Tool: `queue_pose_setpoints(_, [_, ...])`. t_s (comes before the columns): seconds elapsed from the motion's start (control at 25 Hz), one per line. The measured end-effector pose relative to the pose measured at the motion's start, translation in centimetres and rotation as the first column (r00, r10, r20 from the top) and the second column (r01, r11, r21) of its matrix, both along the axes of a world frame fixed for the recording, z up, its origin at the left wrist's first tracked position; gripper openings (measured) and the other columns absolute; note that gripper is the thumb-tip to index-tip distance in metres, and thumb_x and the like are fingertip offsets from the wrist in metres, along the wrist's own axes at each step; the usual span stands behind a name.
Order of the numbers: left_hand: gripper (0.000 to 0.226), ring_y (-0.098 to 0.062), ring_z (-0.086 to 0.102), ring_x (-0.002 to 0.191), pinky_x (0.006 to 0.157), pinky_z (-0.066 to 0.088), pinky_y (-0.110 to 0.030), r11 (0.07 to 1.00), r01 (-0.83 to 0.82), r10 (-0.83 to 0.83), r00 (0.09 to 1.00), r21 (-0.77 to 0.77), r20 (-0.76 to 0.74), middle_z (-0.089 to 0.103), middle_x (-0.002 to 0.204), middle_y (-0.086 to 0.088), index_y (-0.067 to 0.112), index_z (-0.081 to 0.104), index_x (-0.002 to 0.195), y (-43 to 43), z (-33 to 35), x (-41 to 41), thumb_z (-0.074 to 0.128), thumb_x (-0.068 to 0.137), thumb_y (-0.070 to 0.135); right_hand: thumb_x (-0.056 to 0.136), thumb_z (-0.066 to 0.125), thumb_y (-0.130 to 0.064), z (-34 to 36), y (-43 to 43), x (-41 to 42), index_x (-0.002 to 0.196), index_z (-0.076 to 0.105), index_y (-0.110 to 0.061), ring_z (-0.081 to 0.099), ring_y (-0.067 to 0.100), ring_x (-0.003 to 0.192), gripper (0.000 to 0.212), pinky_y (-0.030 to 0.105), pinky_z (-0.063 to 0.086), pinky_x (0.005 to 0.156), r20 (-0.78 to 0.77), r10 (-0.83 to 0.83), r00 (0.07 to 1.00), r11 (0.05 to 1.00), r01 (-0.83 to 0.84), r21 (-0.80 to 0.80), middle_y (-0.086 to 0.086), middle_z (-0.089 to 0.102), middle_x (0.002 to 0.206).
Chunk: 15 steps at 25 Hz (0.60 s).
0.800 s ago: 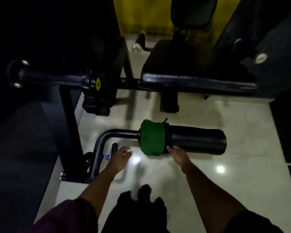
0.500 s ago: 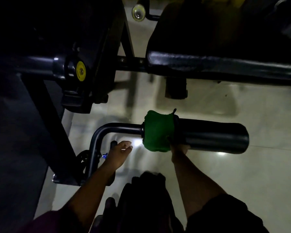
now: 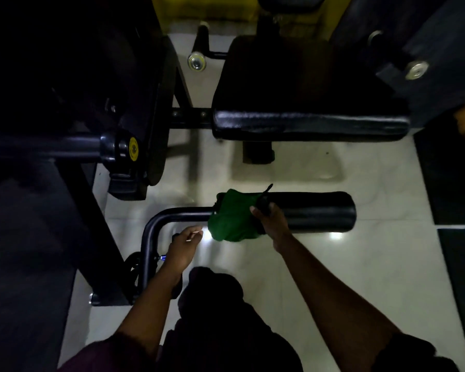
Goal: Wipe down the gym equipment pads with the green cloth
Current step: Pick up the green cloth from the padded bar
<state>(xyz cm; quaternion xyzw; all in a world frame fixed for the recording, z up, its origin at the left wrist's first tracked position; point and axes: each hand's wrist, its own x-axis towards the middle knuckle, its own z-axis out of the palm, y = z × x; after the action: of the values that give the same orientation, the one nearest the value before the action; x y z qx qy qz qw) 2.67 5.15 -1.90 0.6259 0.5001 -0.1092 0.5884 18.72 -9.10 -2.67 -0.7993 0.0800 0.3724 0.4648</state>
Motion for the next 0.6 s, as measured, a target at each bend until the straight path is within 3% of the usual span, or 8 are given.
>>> queue_pose_setpoints(0.04, [0.015, -0.027, 0.057, 0.106, 0.09, 0.041, -0.03, 1.0, -0.007, 0.007, 1.0, -0.012, 0.025, 0.061, 0.112, -0.011, 0.016, 0.059, 0.104, -0.3, 1.2, 0.1, 0.048, 0.094, 0.017, 0.086, 0.064, -0.017, 2.6, -0.8, 0.0, 0.084, 0.052, -0.011, 0.058, 0.02, 0.079, 0.014, 0.016, 0.05, 0.066, 0.005, -0.054, 0.999, 0.996, 0.054, 0.066, 0.008, 0.058, 0.085])
queue_pose_setpoints(0.08, [0.014, -0.025, 0.056, 0.102, 0.086, 0.039, -0.027, 0.999, -0.009, 0.011, 0.999, -0.034, 0.051, 0.06, 0.108, -0.01, 0.015, 0.059, 0.103, -0.8, 2.7, 0.1, 0.047, 0.094, 0.015, 0.086, 0.064, -0.015, 5.1, -1.9, -0.3, 0.081, 0.051, -0.011, 0.059, 0.019, 0.078, 0.014, 0.017, 0.052, 0.067, 0.0, -0.101, 0.995, 0.986, 0.1, 0.132, 0.009, 0.059, 0.085])
queue_pose_setpoints(0.16, [0.018, -0.023, 0.055, 0.099, 0.076, 0.044, -0.017, 0.997, 0.013, -0.005, 0.994, -0.074, 0.107, 0.06, 0.105, -0.009, 0.01, 0.058, 0.106, -2.5, 6.0, 0.0, 0.044, 0.095, 0.011, 0.085, 0.065, -0.017, 9.4, -4.9, -1.1, 0.094, 0.055, -0.007, 0.062, 0.029, 0.094, 0.017, 0.037, 0.052, 0.084, -0.052, -0.177, 0.983, 0.957, 0.185, 0.222, 0.02, 0.063, 0.102])
queue_pose_setpoints(0.24, [0.021, -0.021, 0.057, 0.094, 0.063, 0.046, -0.006, 0.991, 0.099, -0.083, 0.982, -0.085, 0.172, 0.061, 0.102, -0.007, 0.008, 0.057, 0.112, -4.7, 9.2, -0.7, 0.043, 0.095, 0.01, 0.084, 0.066, -0.016, 13.1, -8.6, -2.9, 0.098, 0.057, -0.008, 0.062, 0.031, 0.096, 0.018, 0.042, 0.051, 0.082, -0.101, -0.254, 0.962, 0.922, 0.273, 0.276, 0.021, 0.063, 0.107])
queue_pose_setpoints(0.36, [0.019, -0.014, 0.06, 0.091, 0.077, 0.047, -0.019, 0.963, 0.253, -0.23, 0.95, -0.09, 0.214, 0.064, 0.101, -0.001, 0.019, 0.057, 0.108, -7.8, 11.8, -1.4, 0.043, 0.096, 0.016, 0.083, 0.066, -0.015, 17.3, -14.5, -5.6, 0.104, 0.06, -0.01, 0.065, 0.029, 0.094, 0.022, 0.039, 0.052, 0.082, -0.127, -0.347, 0.929, 0.893, 0.368, 0.259, 0.016, 0.067, 0.105])
queue_pose_setpoints(0.48, [0.019, -0.017, 0.061, 0.094, 0.094, 0.045, -0.034, 0.91, 0.408, -0.384, 0.895, -0.072, 0.228, 0.064, 0.106, -0.004, 0.029, 0.058, 0.101, -10.8, 13.1, -0.6, 0.043, 0.096, 0.018, 0.082, 0.067, -0.017, 20.4, -20.1, -7.0, 0.109, 0.06, -0.008, 0.066, 0.028, 0.095, 0.029, 0.036, 0.054, 0.081, -0.123, -0.407, 0.905, 0.878, 0.425, 0.22, 0.015, 0.068, 0.105])
queue_pose_setpoints(0.6, [0.017, -0.017, 0.061, 0.099, 0.094, 0.044, -0.033, 0.793, 0.607, -0.583, 0.777, -0.041, 0.237, 0.065, 0.108, -0.002, 0.027, 0.058, 0.105, -15.0, 14.9, 2.8, 0.046, 0.095, 0.021, 0.085, 0.064, -0.015, 22.4, -26.0, -7.4, 0.108, 0.06, -0.002, 0.065, 0.025, 0.09, 0.027, 0.028, 0.053, 0.072, -0.144, -0.471, 0.87, 0.834, 0.493, 0.247, 0.016, 0.067, 0.101])
